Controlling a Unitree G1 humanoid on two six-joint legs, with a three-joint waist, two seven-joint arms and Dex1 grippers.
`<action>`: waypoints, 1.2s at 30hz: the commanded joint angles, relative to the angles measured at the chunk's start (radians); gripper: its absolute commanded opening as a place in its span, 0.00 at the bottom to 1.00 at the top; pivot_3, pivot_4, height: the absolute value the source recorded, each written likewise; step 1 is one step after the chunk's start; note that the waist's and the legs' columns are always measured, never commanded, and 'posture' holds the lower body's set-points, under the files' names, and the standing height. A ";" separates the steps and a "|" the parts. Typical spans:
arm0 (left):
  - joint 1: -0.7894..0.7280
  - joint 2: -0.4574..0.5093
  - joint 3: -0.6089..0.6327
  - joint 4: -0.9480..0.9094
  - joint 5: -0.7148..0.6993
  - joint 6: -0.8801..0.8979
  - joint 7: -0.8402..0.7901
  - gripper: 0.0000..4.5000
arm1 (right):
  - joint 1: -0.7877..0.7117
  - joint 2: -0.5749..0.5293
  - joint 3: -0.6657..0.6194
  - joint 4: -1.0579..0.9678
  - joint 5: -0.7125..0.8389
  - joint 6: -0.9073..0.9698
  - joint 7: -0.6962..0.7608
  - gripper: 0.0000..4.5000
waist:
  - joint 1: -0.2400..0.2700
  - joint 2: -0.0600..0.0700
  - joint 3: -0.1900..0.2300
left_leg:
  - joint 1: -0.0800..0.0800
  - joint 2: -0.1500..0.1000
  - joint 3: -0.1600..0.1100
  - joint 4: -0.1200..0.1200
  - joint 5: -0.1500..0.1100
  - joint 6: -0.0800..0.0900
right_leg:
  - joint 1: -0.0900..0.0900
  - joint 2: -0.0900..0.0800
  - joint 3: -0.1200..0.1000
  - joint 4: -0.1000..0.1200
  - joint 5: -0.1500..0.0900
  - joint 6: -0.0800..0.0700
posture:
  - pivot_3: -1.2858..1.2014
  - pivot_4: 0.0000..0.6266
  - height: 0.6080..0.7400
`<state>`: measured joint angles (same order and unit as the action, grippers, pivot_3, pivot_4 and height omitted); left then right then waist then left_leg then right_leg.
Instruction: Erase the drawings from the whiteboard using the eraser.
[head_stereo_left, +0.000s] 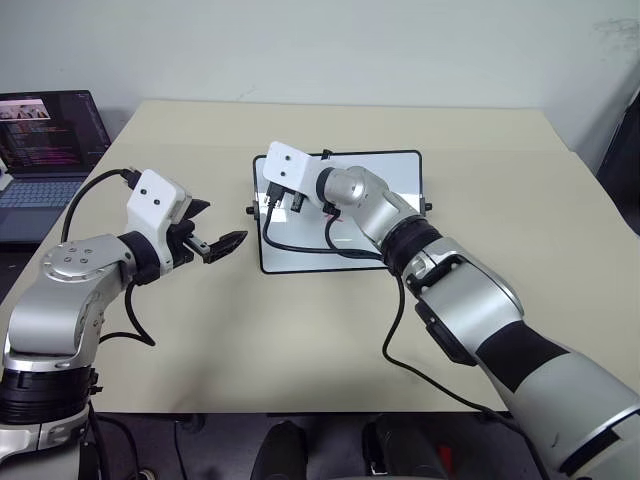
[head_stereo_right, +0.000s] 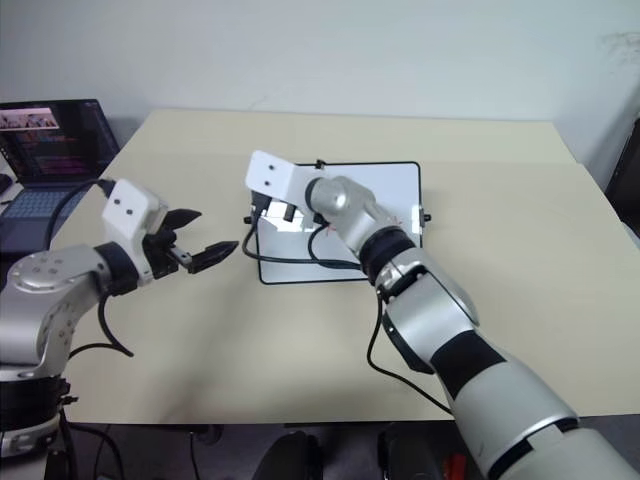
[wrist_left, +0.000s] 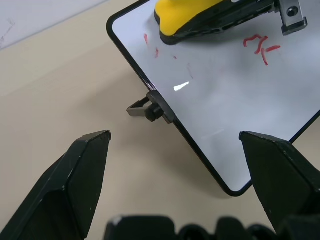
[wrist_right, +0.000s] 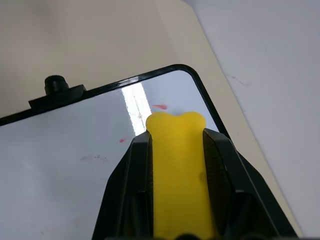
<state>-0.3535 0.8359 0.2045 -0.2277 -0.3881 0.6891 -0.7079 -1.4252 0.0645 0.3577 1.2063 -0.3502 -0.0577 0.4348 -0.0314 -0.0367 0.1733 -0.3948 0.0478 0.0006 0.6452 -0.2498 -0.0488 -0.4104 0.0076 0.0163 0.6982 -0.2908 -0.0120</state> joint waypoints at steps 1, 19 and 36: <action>-0.007 0.007 0.024 -0.034 -0.004 -0.010 0.005 1.00 | 0.021 -0.005 0.022 0.021 -0.015 0.039 0.116 0.23 | -0.001 0.000 0.000 | 0.000 0.000 0.000 0.000 0.000 0.000 | 0.000 0.000 0.000 0.000 0.000 0.000 | 0.52 0.24 1.00; 0.006 0.016 0.027 -0.044 -0.004 -0.021 -0.007 1.00 | -0.037 0.049 0.000 -0.001 -0.016 -0.066 -0.072 0.23 | -0.002 0.000 0.000 | -0.004 0.001 0.000 0.000 0.000 0.000 | -0.004 0.000 0.000 -0.001 0.000 0.000 | 0.52 0.24 1.00; -0.004 0.015 0.022 -0.051 -0.003 -0.022 -0.014 1.00 | -0.083 0.033 0.014 0.040 -0.053 -0.062 -0.132 0.23 | 0.000 0.000 0.000 | -0.004 0.000 0.000 0.000 0.000 0.000 | -0.004 0.000 0.000 0.001 0.000 -0.001 | 0.52 0.24 1.00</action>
<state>-0.3510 0.8367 0.2045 -0.2384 -0.3885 0.6836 -0.7222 -1.4605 0.1090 0.4025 1.2541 -0.4104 -0.1023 0.3436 -0.0315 -0.0368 0.1736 -0.3989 0.0480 0.0006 0.6455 -0.2495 -0.0489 -0.4146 0.0077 0.0162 0.6987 -0.2907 -0.0128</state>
